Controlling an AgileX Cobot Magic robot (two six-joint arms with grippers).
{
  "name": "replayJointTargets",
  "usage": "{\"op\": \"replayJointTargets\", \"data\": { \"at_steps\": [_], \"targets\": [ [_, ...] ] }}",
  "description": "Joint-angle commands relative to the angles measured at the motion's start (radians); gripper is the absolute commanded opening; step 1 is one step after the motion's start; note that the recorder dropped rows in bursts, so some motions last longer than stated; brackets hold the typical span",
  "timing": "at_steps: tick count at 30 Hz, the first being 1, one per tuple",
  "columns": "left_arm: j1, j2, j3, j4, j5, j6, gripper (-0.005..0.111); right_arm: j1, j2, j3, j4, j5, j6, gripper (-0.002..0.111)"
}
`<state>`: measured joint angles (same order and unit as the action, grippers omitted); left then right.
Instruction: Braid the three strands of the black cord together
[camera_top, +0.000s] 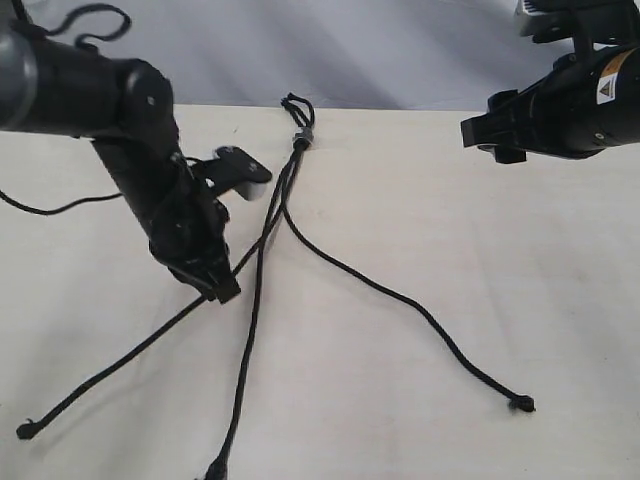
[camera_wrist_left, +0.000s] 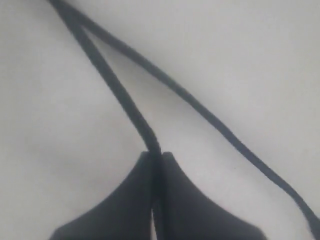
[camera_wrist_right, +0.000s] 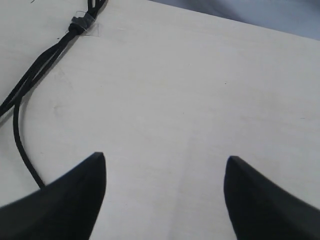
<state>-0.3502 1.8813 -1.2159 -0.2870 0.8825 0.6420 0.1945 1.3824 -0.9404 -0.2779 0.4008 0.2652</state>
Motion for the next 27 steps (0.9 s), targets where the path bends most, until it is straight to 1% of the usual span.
{"op": "replayJointTargets", "data": {
  "at_steps": [1, 3, 4, 5, 6, 9, 11, 12, 14, 15, 18, 20, 22, 25, 27],
  "targets": [
    [0.098, -0.080, 0.058, -0.039, -0.094, -0.017, 0.000, -0.006, -0.003, 0.001, 0.000, -0.016, 0.000, 0.064],
    [0.128, -0.079, 0.111, -0.039, -0.183, -0.017, 0.000, -0.006, -0.003, 0.001, 0.000, -0.020, 0.000, 0.064],
    [0.130, -0.075, 0.151, -0.039, -0.252, -0.017, 0.000, -0.006, -0.003, 0.001, 0.006, -0.022, 0.000, 0.064],
    [0.130, -0.072, 0.166, -0.039, -0.284, -0.017, 0.000, -0.006, -0.003, 0.001, 0.008, -0.022, 0.000, 0.064],
    [0.130, -0.065, 0.180, -0.039, -0.307, -0.017, 0.000, -0.006, -0.003, 0.001, 0.008, -0.022, 0.000, 0.064],
    [0.130, -0.051, 0.180, -0.070, -0.306, -0.022, 0.002, -0.006, -0.003, 0.001, 0.008, -0.022, 0.000, 0.064],
    [0.130, -0.033, 0.180, -0.063, -0.308, -0.026, 0.014, -0.004, -0.003, 0.001, 0.010, -0.022, 0.000, 0.064],
    [0.130, -0.021, 0.180, -0.063, -0.315, -0.026, 0.027, -0.004, -0.003, 0.001, 0.024, -0.022, 0.000, 0.064],
    [0.130, -0.007, 0.180, -0.063, -0.330, -0.032, 0.043, -0.004, -0.003, 0.001, 0.051, -0.020, 0.000, 0.064],
    [0.130, -0.002, 0.180, -0.061, -0.335, -0.035, 0.049, -0.004, -0.003, 0.001, 0.069, -0.015, -0.012, 0.064],
    [0.133, 0.001, 0.180, -0.061, -0.350, -0.042, 0.060, 0.006, -0.003, 0.001, 0.140, 0.001, -0.102, 0.064],
    [0.142, 0.001, 0.180, -0.065, -0.360, -0.053, 0.063, 0.030, -0.003, 0.001, 0.194, 0.009, -0.161, 0.064],
    [0.158, 0.001, 0.180, -0.065, -0.360, -0.053, 0.062, 0.073, -0.003, 0.001, 0.248, 0.009, -0.216, 0.064],
    [0.199, 0.008, 0.180, -0.063, -0.355, -0.053, 0.062, 0.154, -0.001, 0.001, 0.311, 0.011, -0.306, 0.064],
    [0.227, 0.008, 0.180, -0.065, -0.355, -0.070, 0.062, 0.217, 0.016, -0.006, 0.321, 0.030, -0.319, 0.064]
  ]
}}
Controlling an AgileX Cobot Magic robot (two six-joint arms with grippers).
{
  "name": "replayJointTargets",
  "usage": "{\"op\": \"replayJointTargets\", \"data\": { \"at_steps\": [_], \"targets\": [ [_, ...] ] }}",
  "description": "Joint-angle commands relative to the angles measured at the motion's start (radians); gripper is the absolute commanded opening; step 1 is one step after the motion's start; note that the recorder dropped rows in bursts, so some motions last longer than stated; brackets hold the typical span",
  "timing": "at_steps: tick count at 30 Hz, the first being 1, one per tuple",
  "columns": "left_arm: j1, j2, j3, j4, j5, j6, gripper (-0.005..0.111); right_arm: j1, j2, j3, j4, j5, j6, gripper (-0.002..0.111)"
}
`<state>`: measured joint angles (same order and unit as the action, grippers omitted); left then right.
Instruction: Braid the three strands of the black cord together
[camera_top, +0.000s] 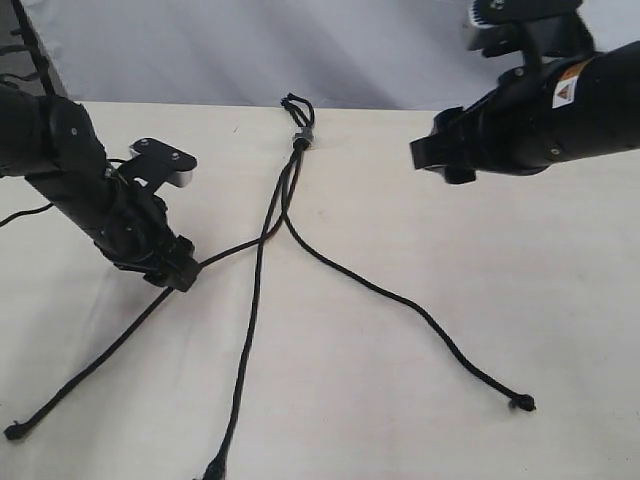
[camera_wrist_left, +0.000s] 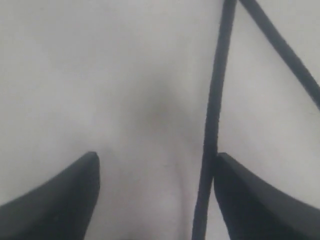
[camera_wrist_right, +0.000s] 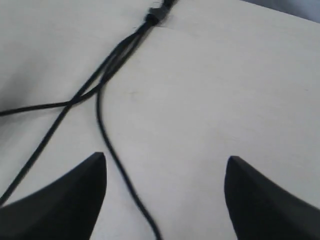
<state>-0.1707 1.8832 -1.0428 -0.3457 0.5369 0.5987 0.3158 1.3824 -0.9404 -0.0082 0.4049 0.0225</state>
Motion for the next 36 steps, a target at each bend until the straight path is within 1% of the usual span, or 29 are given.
{"op": "replayJointTargets", "data": {
  "at_steps": [1, 5, 8, 10, 14, 17, 23, 27, 31, 33, 36],
  "targets": [
    [0.060, 0.006, 0.006, -0.006, -0.010, -0.032, 0.062, 0.127, 0.031, -0.017, 0.051, 0.040, -0.076, 0.064],
    [0.105, 0.006, 0.006, -0.006, -0.003, -0.069, 0.062, 0.239, 0.115, -0.074, 0.051, 0.103, -0.076, 0.064],
    [0.136, -0.007, 0.006, -0.016, 0.018, -0.069, 0.062, 0.326, 0.212, -0.120, 0.051, 0.109, -0.076, 0.064],
    [0.149, -0.031, 0.006, -0.028, 0.038, -0.060, 0.062, 0.377, 0.286, -0.164, 0.051, 0.136, -0.076, 0.064],
    [0.149, -0.084, 0.006, -0.028, 0.048, -0.060, 0.062, 0.446, 0.419, -0.245, 0.049, 0.172, -0.074, 0.064],
    [0.149, -0.115, 0.006, -0.018, 0.044, -0.058, 0.062, 0.464, 0.523, -0.314, 0.045, 0.185, -0.063, 0.064],
    [0.158, -0.131, 0.006, 0.008, 0.076, -0.065, 0.062, 0.464, 0.675, -0.466, 0.045, 0.301, -0.023, 0.064],
    [0.212, -0.153, 0.006, -0.003, 0.094, -0.075, 0.062, 0.464, 0.737, -0.534, 0.045, 0.341, -0.017, 0.064],
    [0.254, -0.167, 0.006, -0.041, 0.110, -0.068, 0.062, 0.464, 0.773, -0.548, 0.042, 0.370, -0.017, 0.063],
    [0.254, -0.167, 0.006, -0.056, 0.112, -0.043, 0.062, 0.464, 0.782, -0.548, 0.042, 0.399, -0.023, 0.056],
    [0.254, -0.167, 0.006, -0.060, 0.128, -0.042, 0.062, 0.464, 0.783, -0.548, 0.042, 0.444, -0.065, 0.028]
  ]
}}
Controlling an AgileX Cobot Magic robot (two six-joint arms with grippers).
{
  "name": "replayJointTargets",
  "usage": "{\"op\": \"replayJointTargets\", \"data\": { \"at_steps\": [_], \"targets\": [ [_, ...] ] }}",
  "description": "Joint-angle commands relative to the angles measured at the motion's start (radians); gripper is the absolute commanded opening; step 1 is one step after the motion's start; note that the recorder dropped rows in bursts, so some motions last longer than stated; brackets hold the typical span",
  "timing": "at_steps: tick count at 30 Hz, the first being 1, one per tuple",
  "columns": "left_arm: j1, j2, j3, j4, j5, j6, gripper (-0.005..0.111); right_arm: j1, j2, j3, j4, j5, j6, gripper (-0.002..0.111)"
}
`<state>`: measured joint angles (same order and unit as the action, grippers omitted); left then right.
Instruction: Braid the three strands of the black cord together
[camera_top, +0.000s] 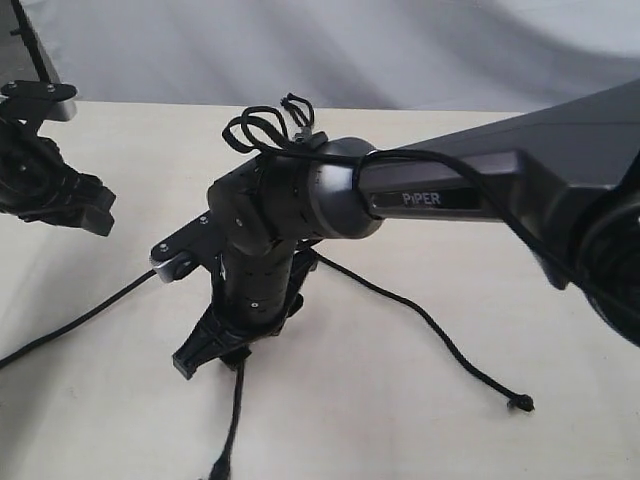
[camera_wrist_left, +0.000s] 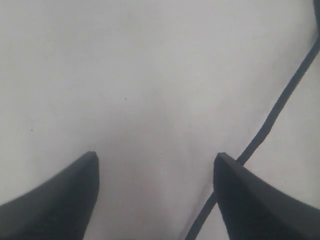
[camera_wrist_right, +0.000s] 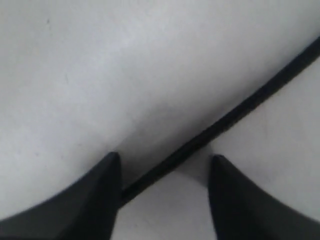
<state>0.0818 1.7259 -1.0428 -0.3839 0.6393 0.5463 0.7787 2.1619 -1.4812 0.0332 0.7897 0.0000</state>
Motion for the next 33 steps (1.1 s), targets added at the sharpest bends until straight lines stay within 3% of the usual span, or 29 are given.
{"op": "replayJointTargets", "data": {
  "at_steps": [1, 2, 3, 9, 17, 23, 29, 33],
  "targets": [
    [0.002, -0.010, 0.006, -0.022, 0.028, 0.011, 0.062, 0.001, 0.003, -0.007, 0.000, 0.064, -0.053, 0.016],
    [0.002, -0.010, 0.006, -0.022, 0.032, 0.009, 0.062, 0.001, 0.003, -0.007, -0.001, 0.066, -0.053, 0.005],
    [0.002, -0.010, 0.006, -0.022, 0.038, 0.009, 0.062, 0.001, 0.003, -0.007, -0.007, 0.068, -0.058, 0.000],
    [0.002, -0.010, 0.006, -0.044, 0.051, 0.026, 0.062, 0.001, 0.003, -0.119, -0.123, 0.224, -0.077, 0.000],
    [0.002, -0.010, 0.006, -0.058, 0.051, 0.032, 0.062, -0.074, 0.017, -0.213, -0.473, 0.283, -0.115, 0.000],
    [0.002, -0.010, 0.026, -0.122, 0.047, 0.092, 0.062, -0.196, 0.075, -0.213, -0.448, 0.216, -0.122, 0.000],
    [0.002, -0.010, 0.026, -0.128, 0.044, 0.103, 0.062, -0.235, 0.124, -0.201, -0.433, 0.221, -0.120, 0.000],
    [0.002, -0.010, 0.026, -0.128, 0.040, 0.103, 0.062, -0.230, 0.128, -0.178, -0.241, 0.327, -0.230, 0.000]
  ]
}}
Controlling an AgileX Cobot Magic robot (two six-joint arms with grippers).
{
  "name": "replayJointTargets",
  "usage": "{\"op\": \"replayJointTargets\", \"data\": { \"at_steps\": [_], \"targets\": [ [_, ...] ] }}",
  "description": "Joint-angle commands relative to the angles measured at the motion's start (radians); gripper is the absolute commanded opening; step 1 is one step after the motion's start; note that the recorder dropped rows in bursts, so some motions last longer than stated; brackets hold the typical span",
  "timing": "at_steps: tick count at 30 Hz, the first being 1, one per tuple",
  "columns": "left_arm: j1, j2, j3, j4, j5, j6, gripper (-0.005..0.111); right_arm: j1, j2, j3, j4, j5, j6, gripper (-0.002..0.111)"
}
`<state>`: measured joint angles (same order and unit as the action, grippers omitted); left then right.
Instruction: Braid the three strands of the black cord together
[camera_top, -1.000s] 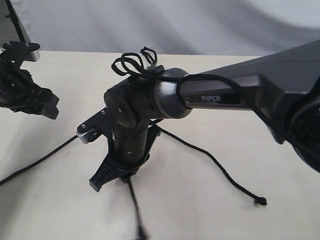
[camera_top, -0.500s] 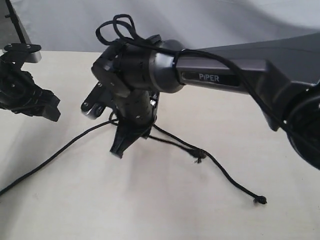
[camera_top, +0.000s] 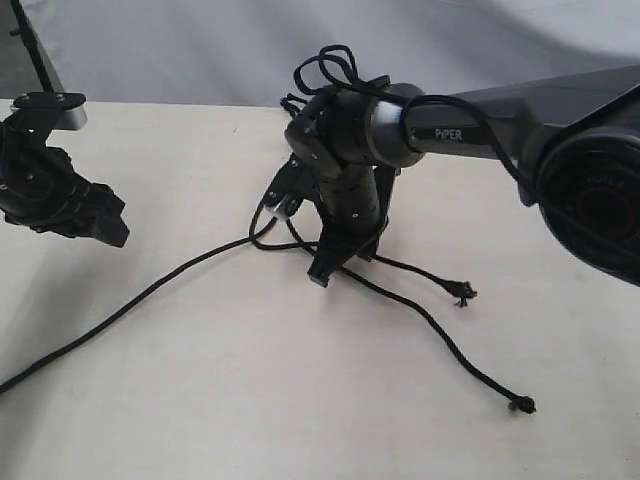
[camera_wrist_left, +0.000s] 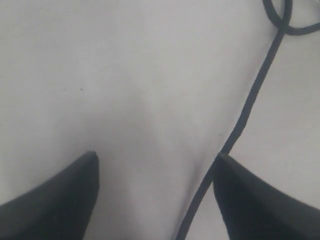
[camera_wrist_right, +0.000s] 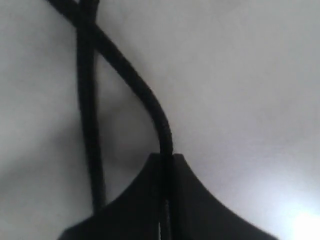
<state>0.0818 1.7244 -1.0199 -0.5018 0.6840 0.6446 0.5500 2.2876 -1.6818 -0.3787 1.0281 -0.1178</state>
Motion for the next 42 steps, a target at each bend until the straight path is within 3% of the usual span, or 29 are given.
{"op": "replayJointTargets", "data": {
  "at_steps": [1, 6, 13, 17, 26, 33, 35, 36, 37, 38, 40, 42],
  "targets": [
    [0.002, -0.009, 0.003, -0.010, -0.005, 0.005, 0.062, 0.004, 0.003, 0.033, 0.257, 0.131, -0.181, 0.000],
    [0.002, -0.009, 0.003, -0.010, -0.004, 0.009, 0.062, 0.076, -0.010, 0.059, 0.586, 0.193, -0.432, 0.000],
    [0.002, -0.009, 0.003, -0.010, -0.004, 0.009, 0.062, 0.168, -0.129, 0.053, 0.572, 0.140, -0.497, 0.000],
    [0.002, -0.009, 0.003, -0.010, -0.004, 0.009, 0.062, 0.129, -0.188, 0.053, 0.477, 0.110, -0.401, 0.000],
    [0.002, -0.009, 0.003, -0.010, -0.004, 0.009, 0.062, -0.031, -0.198, 0.076, 0.457, 0.147, -0.345, 0.000],
    [0.002, -0.009, 0.003, -0.012, -0.004, 0.014, 0.062, -0.134, -0.200, 0.198, 0.450, -0.005, -0.344, 0.003],
    [0.002, -0.009, 0.003, -0.032, -0.003, 0.022, 0.062, -0.138, -0.200, 0.245, 0.411, -0.064, -0.346, 0.018],
    [0.002, -0.009, 0.003, -0.055, 0.004, 0.042, 0.062, -0.138, -0.200, 0.264, 0.397, -0.088, -0.340, 0.037],
    [0.002, -0.009, 0.003, -0.068, 0.010, 0.052, 0.062, -0.138, -0.200, 0.266, 0.397, -0.092, -0.340, 0.044],
    [0.002, -0.009, 0.003, -0.106, 0.047, 0.092, 0.062, -0.138, -0.204, 0.264, 0.397, -0.108, -0.330, 0.061],
    [0.002, -0.009, 0.003, -0.244, 0.147, 0.227, 0.062, -0.141, -0.246, 0.264, 0.396, -0.168, -0.285, 0.077],
    [-0.023, -0.009, 0.003, -0.416, 0.271, 0.393, 0.062, -0.141, -0.318, 0.264, 0.396, -0.232, -0.262, 0.080]
  ]
}}
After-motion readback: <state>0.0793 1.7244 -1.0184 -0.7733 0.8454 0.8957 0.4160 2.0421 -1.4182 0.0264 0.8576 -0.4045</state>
